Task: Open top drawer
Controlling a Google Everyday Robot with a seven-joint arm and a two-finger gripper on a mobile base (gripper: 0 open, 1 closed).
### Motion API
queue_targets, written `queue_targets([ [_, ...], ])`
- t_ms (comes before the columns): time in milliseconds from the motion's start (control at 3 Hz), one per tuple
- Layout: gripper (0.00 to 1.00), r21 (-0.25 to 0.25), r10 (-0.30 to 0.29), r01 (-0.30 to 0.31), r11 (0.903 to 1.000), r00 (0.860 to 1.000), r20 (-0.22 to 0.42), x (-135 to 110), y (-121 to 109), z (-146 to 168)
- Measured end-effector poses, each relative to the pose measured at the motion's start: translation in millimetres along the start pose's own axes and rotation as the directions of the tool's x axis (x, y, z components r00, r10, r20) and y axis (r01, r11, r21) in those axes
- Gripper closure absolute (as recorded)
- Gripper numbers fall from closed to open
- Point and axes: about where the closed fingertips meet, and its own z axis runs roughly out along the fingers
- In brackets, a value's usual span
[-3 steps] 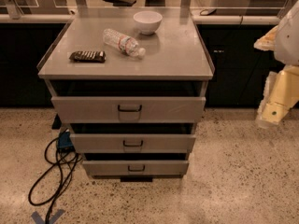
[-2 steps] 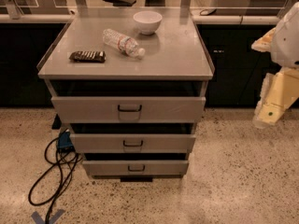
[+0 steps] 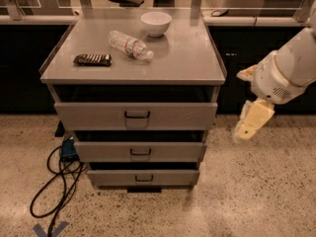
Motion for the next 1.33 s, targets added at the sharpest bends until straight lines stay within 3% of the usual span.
queue_targets([
  [333,0.00,-0.049,0.038,-0.033,0.9983,0.993,0.115,4.2,-15.4,68.5],
  [667,0.00,-0.082,0.066,-0.052,0.9952,0.983,0.174,-1.7,-23.1,122.1],
  [1000,0.00,-0.107,0.071,-0.049,0.9931,0.975,0.211,-15.0,-23.9,157.7],
  [1333,0.00,-0.120,0.036,-0.009,0.9927,0.974,0.224,-41.0,-18.5,184.8],
])
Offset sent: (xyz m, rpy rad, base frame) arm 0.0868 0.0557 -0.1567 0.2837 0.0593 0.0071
